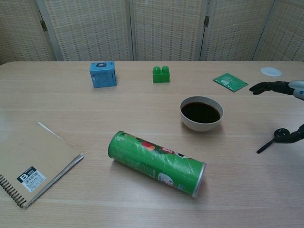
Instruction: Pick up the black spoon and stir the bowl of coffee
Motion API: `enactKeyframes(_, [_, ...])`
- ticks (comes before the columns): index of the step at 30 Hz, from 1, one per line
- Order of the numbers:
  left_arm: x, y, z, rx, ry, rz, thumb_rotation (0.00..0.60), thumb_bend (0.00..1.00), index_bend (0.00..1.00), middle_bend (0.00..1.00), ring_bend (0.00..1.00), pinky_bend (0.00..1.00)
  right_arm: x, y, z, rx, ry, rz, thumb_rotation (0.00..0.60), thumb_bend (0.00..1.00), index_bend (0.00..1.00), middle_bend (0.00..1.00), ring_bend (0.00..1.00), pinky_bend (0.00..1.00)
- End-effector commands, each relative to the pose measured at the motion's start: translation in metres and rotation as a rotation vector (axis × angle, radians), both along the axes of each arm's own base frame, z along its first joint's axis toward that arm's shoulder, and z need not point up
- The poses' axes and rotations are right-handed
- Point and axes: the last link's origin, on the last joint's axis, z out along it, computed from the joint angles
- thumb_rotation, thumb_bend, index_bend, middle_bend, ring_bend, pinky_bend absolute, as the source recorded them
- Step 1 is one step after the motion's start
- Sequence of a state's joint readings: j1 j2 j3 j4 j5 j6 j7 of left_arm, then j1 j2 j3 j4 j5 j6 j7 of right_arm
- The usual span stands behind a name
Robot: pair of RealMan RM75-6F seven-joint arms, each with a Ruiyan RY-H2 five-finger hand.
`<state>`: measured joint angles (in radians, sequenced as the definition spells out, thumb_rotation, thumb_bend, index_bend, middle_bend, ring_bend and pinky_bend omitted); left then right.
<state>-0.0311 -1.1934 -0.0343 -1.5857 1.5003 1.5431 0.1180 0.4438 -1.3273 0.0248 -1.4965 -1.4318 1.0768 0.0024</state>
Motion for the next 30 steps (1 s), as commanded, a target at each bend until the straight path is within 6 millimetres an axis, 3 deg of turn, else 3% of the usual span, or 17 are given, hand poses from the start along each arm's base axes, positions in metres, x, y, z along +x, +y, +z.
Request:
enactKeyframes(1, [0.0,0.0,0.0,0.001,-0.001,-0.001,0.6,0.2,0.2,0.15,0.12,0.18,-0.002,-0.001,0.005,-0.045,0.094,0.039,0.523,0.0,0.09,0.15,0.06,0.02])
enactKeyframes(7, [-0.002,0.0,0.0,0.001,-0.003,0.004,0.6,0.2,0.2,0.15,0.12,0.18,-0.006,0.0,0.007,-0.073,0.263,0.141,0.6,0.0,0.12,0.42,0.46,0.5])
enactKeyframes(9, [-0.002,-0.001,0.0,0.001,-0.004,0.005,0.6,0.2,0.2,0.15,0.12,0.18,-0.007,0.0,0.007,-0.064,0.289,0.163,0.6,0.02,0.2,0.58,0.68,0.76])
enactKeyframes(12, [-0.003,-0.001,0.0,0.001,-0.004,0.008,0.6,0.19,0.2,0.15,0.12,0.18,-0.011,0.0,0.006,-0.032,0.332,0.18,0.6,0.07,0.29,0.8,0.91,0.96])
enactKeyframes(14, [-0.004,-0.002,0.0,0.003,-0.006,0.01,0.6,0.19,0.2,0.15,0.12,0.18,-0.012,0.0,0.005,-0.01,0.352,0.181,0.6,0.1,0.33,0.88,0.98,1.0])
enactKeyframes(18, [-0.005,-0.002,-0.001,0.001,-0.008,0.012,0.6,0.19,0.21,0.15,0.12,0.18,-0.015,0.001,0.001,0.006,0.371,0.184,0.6,0.12,0.4,0.95,1.0,1.0])
enactKeyframes(24, [-0.005,-0.002,-0.002,0.0,-0.012,0.009,0.6,0.19,0.21,0.15,0.12,0.18,-0.017,-0.003,-0.009,0.021,0.384,0.185,0.6,0.22,0.45,0.98,1.0,1.0])
enactKeyframes(30, [-0.007,-0.004,-0.002,0.002,-0.01,0.02,0.6,0.2,0.21,0.15,0.12,0.18,-0.022,-0.007,-0.021,0.044,0.4,0.181,0.6,0.23,0.46,0.98,1.0,1.0])
